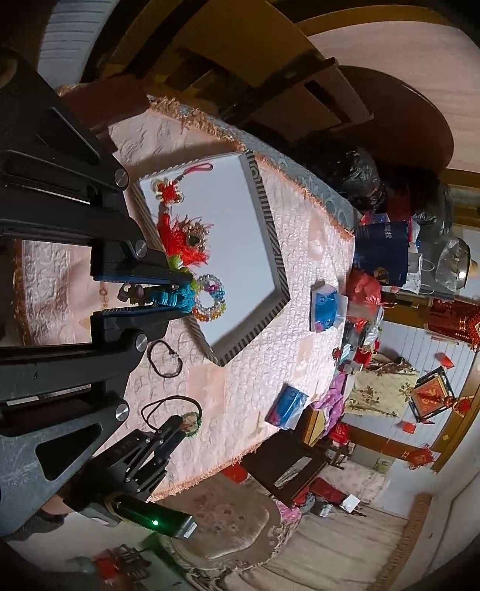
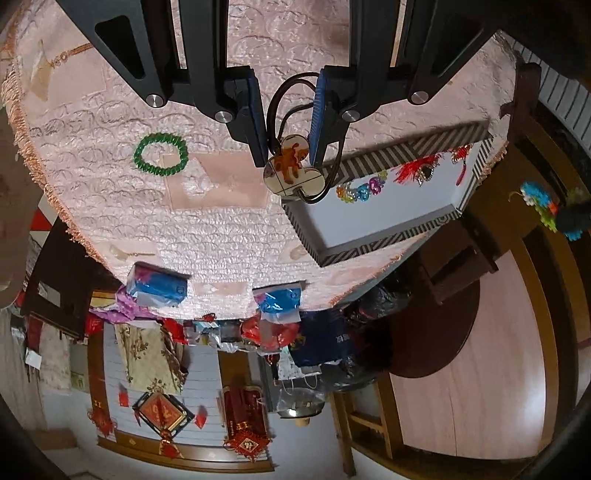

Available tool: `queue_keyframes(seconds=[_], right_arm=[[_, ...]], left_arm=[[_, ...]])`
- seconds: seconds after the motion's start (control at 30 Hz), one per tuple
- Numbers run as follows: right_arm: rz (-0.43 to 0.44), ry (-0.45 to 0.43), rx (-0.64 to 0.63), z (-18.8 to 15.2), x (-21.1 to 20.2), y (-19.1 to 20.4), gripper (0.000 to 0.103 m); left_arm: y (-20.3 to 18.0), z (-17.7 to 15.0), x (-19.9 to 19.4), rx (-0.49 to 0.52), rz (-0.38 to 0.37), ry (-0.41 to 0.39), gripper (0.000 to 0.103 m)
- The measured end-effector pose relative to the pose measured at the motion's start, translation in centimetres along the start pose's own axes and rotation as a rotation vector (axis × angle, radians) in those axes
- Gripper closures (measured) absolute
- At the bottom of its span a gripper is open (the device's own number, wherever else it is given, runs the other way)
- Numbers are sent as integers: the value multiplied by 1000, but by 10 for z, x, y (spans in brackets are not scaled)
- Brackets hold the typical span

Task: Organize jewelry
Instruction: 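Carry the strand with the left tool while the right tool carries the tile pendant toward the box, then lower and open the left tool into the box while the right tool releases the tile pendant inside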

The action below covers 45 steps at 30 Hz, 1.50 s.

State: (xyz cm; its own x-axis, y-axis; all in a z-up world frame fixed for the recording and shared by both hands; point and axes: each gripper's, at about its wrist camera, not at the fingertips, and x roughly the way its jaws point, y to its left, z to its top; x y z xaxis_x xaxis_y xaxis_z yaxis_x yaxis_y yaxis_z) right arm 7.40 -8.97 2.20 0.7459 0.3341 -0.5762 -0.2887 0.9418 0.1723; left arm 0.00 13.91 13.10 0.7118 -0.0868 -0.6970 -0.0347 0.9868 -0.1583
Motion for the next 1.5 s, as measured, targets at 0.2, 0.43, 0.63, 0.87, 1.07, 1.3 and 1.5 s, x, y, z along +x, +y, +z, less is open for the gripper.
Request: queue_keyframes(seconds=[0.2,0.43,0.63,0.87,1.07,1.3,1.5], right_arm=[[1,8,-32,-2,0,11,81],[24,-5,-64,-3,-7,20,81],[42,-32,-27,-1,-13,7,81],[38,-46,-20,15,4,2,81],[114,-39,0,44,38,14,81],[180,-5,-91,70,99,59,81],[234,18,-25,62,128,58,81]], left_arm=[[10,11,5,50,35,21,94],[25,33,29,29,38,77,95],[18,32,64,-31,8,66,95],[17,30,122,-112,72,55,95],[37,46,155,-156,135,64,95],[68,46,200,-204,154,157,95],[72,35,208,-265,105,221,95]])
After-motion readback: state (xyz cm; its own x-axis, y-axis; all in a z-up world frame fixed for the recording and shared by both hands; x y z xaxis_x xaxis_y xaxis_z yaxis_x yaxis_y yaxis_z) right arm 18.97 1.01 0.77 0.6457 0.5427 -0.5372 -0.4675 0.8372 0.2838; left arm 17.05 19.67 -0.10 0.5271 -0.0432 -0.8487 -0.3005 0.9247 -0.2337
